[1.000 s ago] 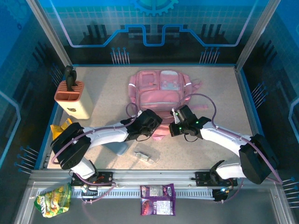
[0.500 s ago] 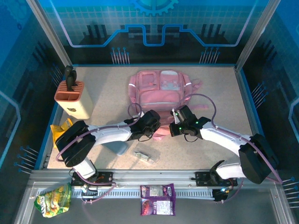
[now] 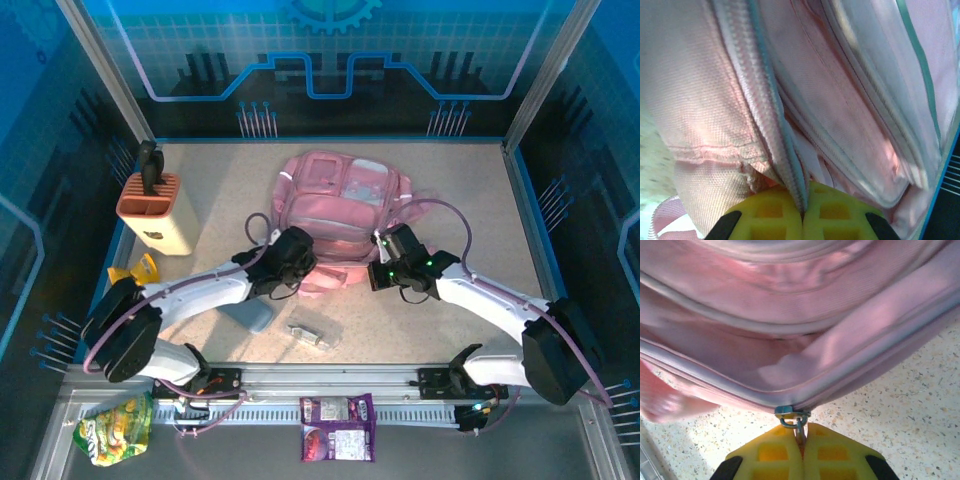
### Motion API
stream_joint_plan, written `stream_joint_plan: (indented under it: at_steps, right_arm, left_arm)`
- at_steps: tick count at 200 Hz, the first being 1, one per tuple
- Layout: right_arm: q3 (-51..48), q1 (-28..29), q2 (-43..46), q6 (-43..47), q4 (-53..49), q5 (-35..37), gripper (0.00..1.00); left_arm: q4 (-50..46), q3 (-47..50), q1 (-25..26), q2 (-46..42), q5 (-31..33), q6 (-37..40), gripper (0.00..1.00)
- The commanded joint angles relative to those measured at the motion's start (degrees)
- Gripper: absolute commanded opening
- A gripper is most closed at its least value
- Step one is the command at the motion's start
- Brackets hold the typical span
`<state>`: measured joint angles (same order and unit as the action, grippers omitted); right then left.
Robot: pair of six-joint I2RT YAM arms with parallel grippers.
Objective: Pack books, pencil case, and school supplies into a backpack
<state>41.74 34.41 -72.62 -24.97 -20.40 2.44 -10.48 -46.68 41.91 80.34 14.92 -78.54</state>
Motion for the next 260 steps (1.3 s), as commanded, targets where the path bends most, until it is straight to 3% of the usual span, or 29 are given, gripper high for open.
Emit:
stream_joint_plan:
  at_steps: [1,26,60,72,83,100,131,144,162,196,230,260]
  right_arm:
    - [0.6,-1.6,0.6,0.9,-6.1,3.4,0.00]
    - [2.5,-0.1,-1.8,1.3,-4.8,1.3,0.00]
    - [4.5,5.5,-6.1,-0.8,-0.8,-2.1,0.00]
    - [5.4,6.2,-7.7,-1.5,0.2,-3.6,0.00]
    - [5.7,6.9,-8.8,-1.8,1.9,-4.6,0.00]
    - [6.7,8.3,-10.3,-1.3,1.8,-3.9,0.00]
    - [5.8,8.4,-11.6,-1.3,2.9,-5.1,0.00]
    - [5.1,8.3,-11.9,-1.7,4.1,-5.6,0.00]
    - [4.2,8.3,-12.6,-2.2,5.8,-6.0,0.00]
    - [3.3,8.3,-13.5,-3.3,7.3,-6.0,0.00]
    - [2.7,8.3,-12.4,-3.1,7.6,-4.1,0.00]
    - [3.0,8.3,-12.1,-2.5,7.2,-3.1,0.00]
  left_arm:
    - [-7.9,1.6,-6.0,-4.4,5.3,7.7,0.00]
    - [-9.0,0.1,-10.9,-5.1,4.4,14.9,0.00]
    - [-11.1,-3.7,-12.7,-2.7,3.1,19.6,0.02]
    - [-10.6,-3.8,-12.6,-3.0,1.6,19.4,0.08]
    - [-11.7,-3.6,-12.4,-3.9,1.6,18.4,0.22]
    - [-13.9,-2.7,-12.0,-6.7,1.1,16.5,0.28]
    - [-16.4,0.1,-5.7,-11.0,3.7,7.6,0.48]
    - [-13.2,1.7,-2.3,-10.9,3.1,2.6,0.52]
    - [-9.8,1.3,2.6,-8.0,3.8,-2.7,0.58]
    - [-6.2,-2.5,6.4,0.0,3.5,-9.9,0.71]
    - [-2.4,-4.0,7.0,5.5,3.6,-13.8,0.72]
    - [-4.1,-7.4,7.2,9.5,4.6,-14.4,0.56]
